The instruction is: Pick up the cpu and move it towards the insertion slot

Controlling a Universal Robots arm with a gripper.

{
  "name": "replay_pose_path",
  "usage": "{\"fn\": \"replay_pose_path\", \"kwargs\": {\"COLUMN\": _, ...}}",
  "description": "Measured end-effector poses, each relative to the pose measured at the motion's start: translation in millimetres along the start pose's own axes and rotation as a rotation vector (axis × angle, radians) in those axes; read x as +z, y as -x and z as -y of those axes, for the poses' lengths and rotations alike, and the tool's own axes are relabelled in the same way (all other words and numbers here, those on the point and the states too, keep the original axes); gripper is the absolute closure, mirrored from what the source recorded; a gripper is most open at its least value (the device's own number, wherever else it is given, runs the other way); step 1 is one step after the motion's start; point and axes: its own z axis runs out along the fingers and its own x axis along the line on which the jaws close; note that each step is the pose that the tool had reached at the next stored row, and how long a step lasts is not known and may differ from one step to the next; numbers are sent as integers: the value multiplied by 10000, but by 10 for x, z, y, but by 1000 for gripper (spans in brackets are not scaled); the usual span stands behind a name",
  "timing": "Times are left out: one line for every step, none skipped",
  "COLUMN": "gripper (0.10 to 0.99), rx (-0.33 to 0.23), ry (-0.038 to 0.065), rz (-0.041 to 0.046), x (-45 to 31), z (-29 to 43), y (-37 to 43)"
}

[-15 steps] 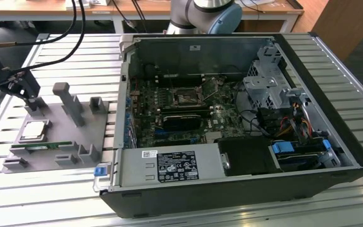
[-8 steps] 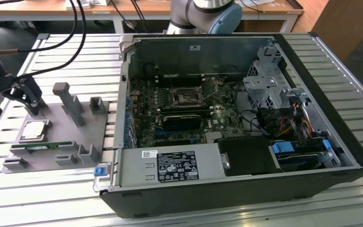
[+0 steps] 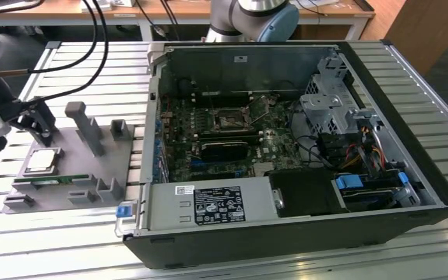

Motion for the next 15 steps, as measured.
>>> {"fn": "replay_pose_path", "kwargs": {"gripper": 267, "rx": 0, "ry": 0, "rz": 0, "x": 12, "z": 2, "y": 0}}
{"fn": "replay_pose_path", "kwargs": {"gripper": 267, "rx": 0, "ry": 0, "rz": -1, "x": 23, "z": 4, "y": 0}}
{"fn": "replay_pose_path", "kwargs": {"gripper": 267, "rx": 0, "ry": 0, "rz": -1, "x": 35, "z": 5, "y": -1}}
{"fn": "replay_pose_path", "kwargs": {"gripper": 267, "rx": 1, "ry": 0, "rz": -1, "x": 46, "z": 6, "y": -1}}
{"fn": "replay_pose_path", "kwargs": {"gripper": 267, "rx": 0, "ry": 0, "rz": -1, "x": 55, "z": 7, "y": -1}}
{"fn": "replay_pose_path", "kwargs": {"gripper": 267, "rx": 0, "ry": -1, "rz": -2, "x": 63, "z": 8, "y": -1}}
{"fn": "replay_pose_path", "kwargs": {"gripper": 267, "rx": 0, "ry": -1, "rz": -3, "x": 68, "z": 9, "y": -2}}
{"fn": "replay_pose_path", "kwargs": {"gripper": 267, "rx": 0, "ry": -1, "rz": -2, "x": 74, "z": 9, "y": -2}}
{"fn": "replay_pose_path", "kwargs": {"gripper": 267, "rx": -1, "ry": -1, "rz": -3, "x": 79, "z": 10, "y": -4}}
{"fn": "replay_pose_path", "kwargs": {"gripper": 267, "rx": -2, "ry": -1, "rz": -2, "x": 84, "z": 10, "y": -5}}
{"fn": "replay_pose_path", "kwargs": {"gripper": 267, "rx": -1, "ry": 0, "rz": 0, "x": 91, "z": 10, "y": -5}}
{"fn": "replay_pose_path", "kwargs": {"gripper": 267, "rx": 0, "ry": 0, "rz": 0, "x": 98, "z": 10, "y": -6}}
{"fn": "replay_pose_path", "kwargs": {"gripper": 267, "rx": 0, "ry": 0, "rz": -1, "x": 106, "z": 10, "y": -7}}
{"fn": "replay_pose_path", "kwargs": {"gripper": 267, "rx": 0, "ry": 0, "rz": -1, "x": 112, "z": 11, "y": -7}}
{"fn": "replay_pose_path", "kwargs": {"gripper": 267, "rx": 0, "ry": -1, "rz": -2, "x": 118, "z": 11, "y": -8}}
